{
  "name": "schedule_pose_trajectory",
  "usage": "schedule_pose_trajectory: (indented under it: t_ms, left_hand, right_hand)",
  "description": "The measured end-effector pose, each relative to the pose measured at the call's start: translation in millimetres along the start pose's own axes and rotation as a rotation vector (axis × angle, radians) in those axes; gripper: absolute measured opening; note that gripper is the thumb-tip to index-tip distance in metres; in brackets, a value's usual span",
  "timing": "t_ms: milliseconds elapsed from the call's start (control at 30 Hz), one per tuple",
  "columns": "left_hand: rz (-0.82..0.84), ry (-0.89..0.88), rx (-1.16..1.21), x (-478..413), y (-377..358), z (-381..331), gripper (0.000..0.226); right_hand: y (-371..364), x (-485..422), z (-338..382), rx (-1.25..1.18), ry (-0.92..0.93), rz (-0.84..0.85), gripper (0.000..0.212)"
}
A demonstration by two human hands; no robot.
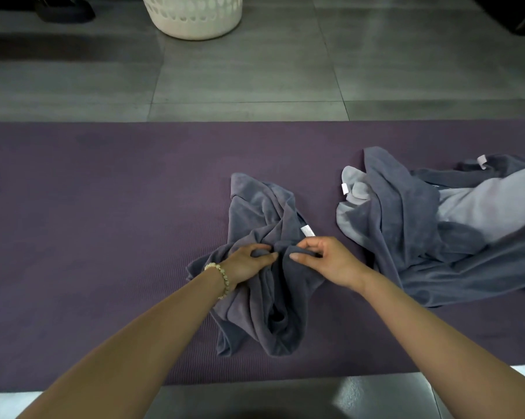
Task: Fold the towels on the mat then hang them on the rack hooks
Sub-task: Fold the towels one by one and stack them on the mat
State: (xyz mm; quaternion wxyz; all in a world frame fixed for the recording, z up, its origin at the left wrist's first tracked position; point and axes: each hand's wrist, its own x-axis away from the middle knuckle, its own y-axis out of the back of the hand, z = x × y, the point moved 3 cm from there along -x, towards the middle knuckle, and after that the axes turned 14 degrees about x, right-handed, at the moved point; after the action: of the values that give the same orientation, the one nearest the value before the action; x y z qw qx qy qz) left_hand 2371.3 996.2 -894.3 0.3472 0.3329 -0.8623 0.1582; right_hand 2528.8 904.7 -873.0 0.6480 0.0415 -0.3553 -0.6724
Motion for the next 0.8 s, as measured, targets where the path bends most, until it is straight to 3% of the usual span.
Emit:
schedule_pose_trajectory:
  t_ms: [67,233,400,500,600,800]
  left_hand:
    - [0.017,-0.007,0.104,-1,-4,2,0.022]
    - [-0.035,-0.059,0.245,-4,1,3,0.025]
    - [-0.033,-0.090,0.071,-10,0,6,0.027]
    - [-0.064,-0.112,0.045,-5,-4,8,0.025]
    - [-0.029,-0.111,0.051,-3,-9,5,0.021]
    - [0.046,-0.120,0.085,2,-14,4,0.022]
  right_hand:
    - [4,1,0,-0.014,0.011,0.000,0.007]
    - [11,4,2,-0.078,0.034,0.037,0.010]
    - [11,-7,-11,0.110,0.036,-0.045,0.003]
    - [5,-12,-17,0.171,0.046,-0.066,0.010]
    - [2,-14,-15,0.193,0.069,-0.038,0.018]
    - [4,-18,-15,0.147,0.053,-0.067,0.013]
